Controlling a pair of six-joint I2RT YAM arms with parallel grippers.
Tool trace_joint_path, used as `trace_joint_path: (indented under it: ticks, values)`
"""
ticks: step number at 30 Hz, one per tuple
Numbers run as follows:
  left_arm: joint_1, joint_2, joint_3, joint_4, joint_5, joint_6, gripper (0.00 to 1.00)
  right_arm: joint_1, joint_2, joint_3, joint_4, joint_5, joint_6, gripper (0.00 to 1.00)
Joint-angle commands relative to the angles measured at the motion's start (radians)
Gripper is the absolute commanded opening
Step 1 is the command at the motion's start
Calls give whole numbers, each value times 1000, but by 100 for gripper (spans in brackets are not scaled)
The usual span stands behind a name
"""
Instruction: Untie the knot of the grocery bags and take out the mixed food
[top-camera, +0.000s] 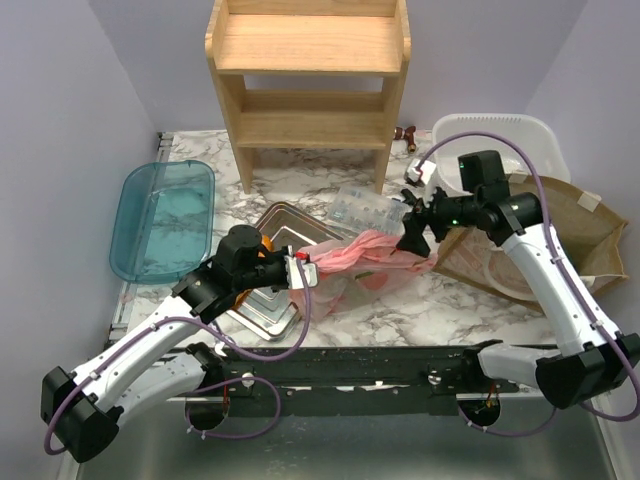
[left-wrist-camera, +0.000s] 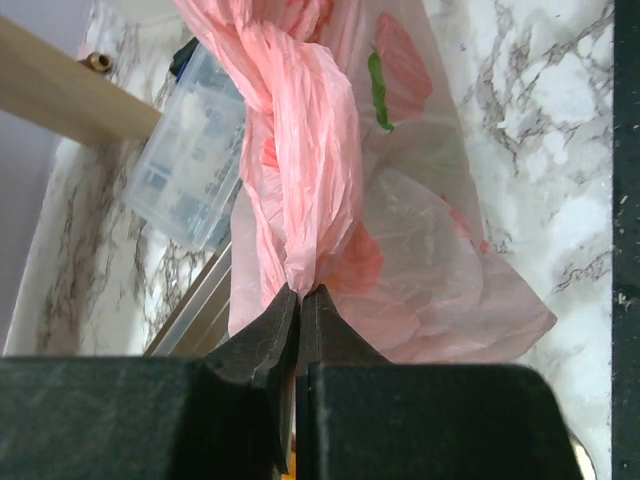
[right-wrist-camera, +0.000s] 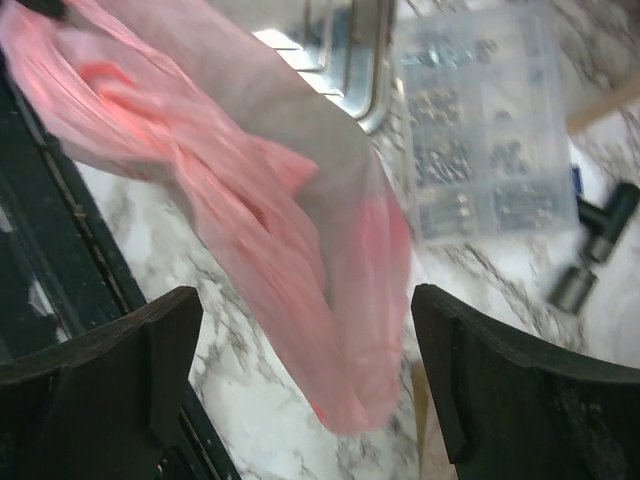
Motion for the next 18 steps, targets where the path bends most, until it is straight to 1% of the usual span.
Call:
trace_joint_path:
  ticks: [1, 3, 4, 5, 6, 7, 10, 12, 13, 14, 16, 18]
  values:
    - [-51, 14, 26, 2, -22, 4, 5, 161, 31, 22, 86, 44, 133, 94]
    - [-55, 15, 29, -3, -30, 0, 5, 226, 30, -10, 123, 115, 123, 93]
    - [-55, 12, 30, -7, -33, 1, 5, 253, 29, -31, 138, 145, 105, 91]
    - [-55, 10, 28, -15, -37, 6, 5, 275, 23, -57, 156, 190, 92, 87]
    - [-55, 1, 27, -21, -38, 11, 5, 291, 17, -82, 185, 232, 80, 79]
    - [-56, -8, 27, -32, -37, 17, 5, 296, 8, -109, 215, 286, 77, 67]
    - [-55, -46, 17, -74, -34, 45, 5, 298, -13, -165, 289, 417, 42, 43]
    - [-55, -81, 4, -122, -34, 83, 7, 297, -29, -184, 341, 507, 39, 17]
    - [-55, -105, -8, -145, -35, 108, 8, 296, -38, -186, 358, 552, 41, 3]
    - [-55, -127, -23, -171, -37, 126, 9, 296, -47, -185, 367, 578, 40, 1]
    - [-55, -190, -67, -220, -50, 173, 9, 293, -62, -174, 370, 613, 50, 1]
    - [-55, -261, -119, -279, -65, 243, 10, 273, -74, -157, 368, 611, 73, 1]
